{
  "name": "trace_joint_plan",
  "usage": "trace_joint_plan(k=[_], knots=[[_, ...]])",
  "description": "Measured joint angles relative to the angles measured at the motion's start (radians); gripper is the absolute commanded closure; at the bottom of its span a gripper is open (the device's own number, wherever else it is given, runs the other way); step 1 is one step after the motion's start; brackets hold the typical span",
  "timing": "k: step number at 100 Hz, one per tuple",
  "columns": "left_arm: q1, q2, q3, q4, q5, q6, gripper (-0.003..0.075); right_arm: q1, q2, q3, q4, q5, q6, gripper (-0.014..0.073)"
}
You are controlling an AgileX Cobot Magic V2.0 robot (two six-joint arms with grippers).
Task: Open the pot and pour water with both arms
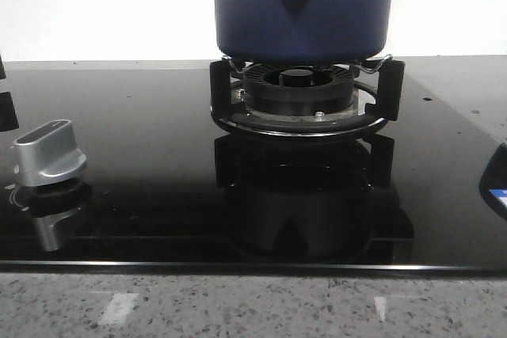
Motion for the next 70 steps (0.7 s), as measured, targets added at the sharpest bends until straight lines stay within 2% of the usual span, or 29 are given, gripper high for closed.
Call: trace_joint_plan(k=[10,26,41,51,70], knots=[[0.0,0.0,0.0,-0.069,-0.114,0.0,0.0741,0.0,0.0,0.0,0.062,-0.014,0.0,0.0668],[0.0,0.0,0.0,-0.239,-0.291,0.0,0.0741,0.0,0.0,0.0,0.129,0.05,0.002,0.0668],[0.0,0.0,0.0,-0.403,-0.374,0.0,0.074,0.0,0.0,0.0,0.264,0.037,0.005,0.0668],[-0.002,0.0,-0.002,-0.45,-0.355,0.0,0.0741,0.0,0.0,-0.005,0.337,0.068,0.005,0.0668],[-0.057,0.011,-0.11,-0.387,-0.14,0.054,0.074,0.0,0.017,-0.174,0.324,0.298,-0.011,0.0668]])
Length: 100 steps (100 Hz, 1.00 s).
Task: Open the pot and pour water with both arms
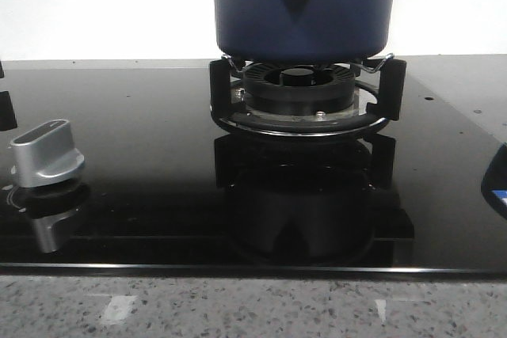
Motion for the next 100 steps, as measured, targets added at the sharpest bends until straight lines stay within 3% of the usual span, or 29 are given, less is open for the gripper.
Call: trace_joint_plan(k=[18,25,38,44,51,60,67,100], knots=[[-0.092,0.139,-0.175,0.021,0.056,0.203,0.0736,0.0,0.123,-0.194,-0.126,0.14,-0.075,0.0668],[-0.132,0.208,-0.231,0.023,0.063,0.293,0.0693,0.0,0.168,-0.243,-0.171,0.161,-0.083,0.0668],[-0.218,0.339,-0.305,0.025,0.067,0.399,0.0459,0.0,0.212,-0.298,-0.204,0.177,-0.087,0.0617],[-0.258,0.396,-0.332,0.025,0.066,0.425,0.0338,0.0,0.217,-0.311,-0.207,0.181,-0.087,0.0547],[-0.312,0.471,-0.357,0.025,0.045,0.448,0.0262,0.0,0.217,-0.319,-0.209,0.182,-0.087,0.0443],[-0.386,0.571,-0.38,0.025,-0.028,0.48,0.0257,0.0,0.217,-0.324,-0.209,0.184,-0.087,0.0322],[-0.447,0.648,-0.404,0.032,-0.086,0.504,0.0258,0.0,0.217,-0.324,-0.209,0.184,-0.087,0.028],[-0.706,0.99,-0.654,0.089,-0.134,0.525,0.026,0.0,0.217,-0.324,-0.209,0.187,-0.089,0.0283]])
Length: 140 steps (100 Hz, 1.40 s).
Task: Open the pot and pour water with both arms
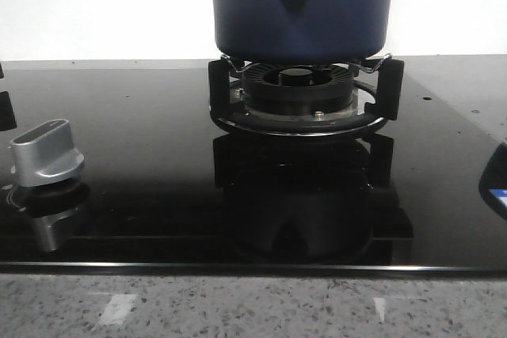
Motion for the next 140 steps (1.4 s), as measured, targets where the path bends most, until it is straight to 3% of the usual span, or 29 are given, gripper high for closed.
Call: trace_joint_plan(k=[17,34,41,51,60,69,97,128,140], knots=[[-0.016,0.105,-0.171,-0.011,0.089,0.0,0.026,0.0,0.0,0.0,0.0,0.011,0.0,0.0283],[-0.016,0.158,-0.337,-0.106,0.303,0.053,0.026,0.0,0.0,0.0,0.0,0.045,0.0,0.0283],[-0.016,0.164,-0.384,-0.23,0.372,0.18,0.0261,0.0,0.0,0.0,0.0,0.052,0.0,0.0283],[0.007,0.166,-0.434,-0.55,0.509,0.446,0.0261,0.0,0.0,0.0,0.0,0.056,0.0,0.0283],[0.078,0.182,-0.467,-0.833,0.708,0.645,0.0261,0.0,0.0,0.0,0.0,0.057,0.0,0.0283],[0.165,0.198,-0.476,-0.966,0.821,0.748,0.0261,0.0,0.0,0.0,0.0,0.058,0.0,0.0283],[0.377,0.264,-0.476,-0.993,0.794,0.94,0.026,0.0,0.0,0.0,0.0,0.088,0.0,0.0283],[0.387,0.448,-0.476,-1.078,0.796,1.164,0.0247,0.0,0.0,0.0,0.0,0.095,0.0,0.0283],[0.387,0.509,-0.476,-1.142,0.791,1.254,0.0162,0.0,0.0,0.0,0.0,0.102,0.0,0.0283]])
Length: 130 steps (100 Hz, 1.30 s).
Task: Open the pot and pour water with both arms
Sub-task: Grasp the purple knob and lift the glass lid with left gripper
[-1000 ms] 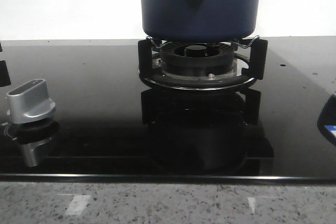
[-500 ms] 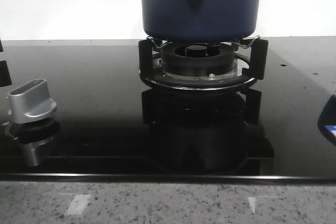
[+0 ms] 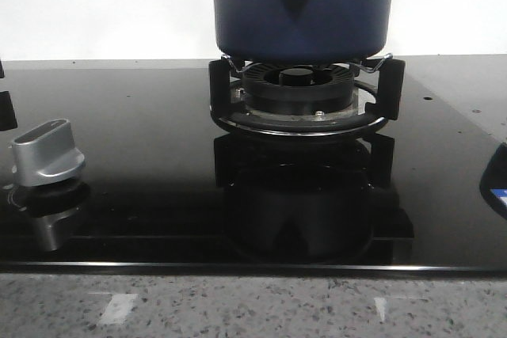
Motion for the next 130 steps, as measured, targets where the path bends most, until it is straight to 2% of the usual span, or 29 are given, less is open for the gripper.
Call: trace_joint_plan(k=[10,43,130], knots=[[0.0,0.033,0.0,-0.045,-0.004,0.064,0.0117,0.0,0.0,0.0,0.0,0.004,0.0,0.0283],[0.0,0.115,0.0,-0.13,-0.018,0.12,0.0118,0.0,0.0,0.0,0.0,0.006,0.0,0.0283],[-0.047,0.305,-0.168,-0.141,-0.035,0.141,0.0121,0.0,0.0,0.0,0.0,0.006,-0.002,0.0283]])
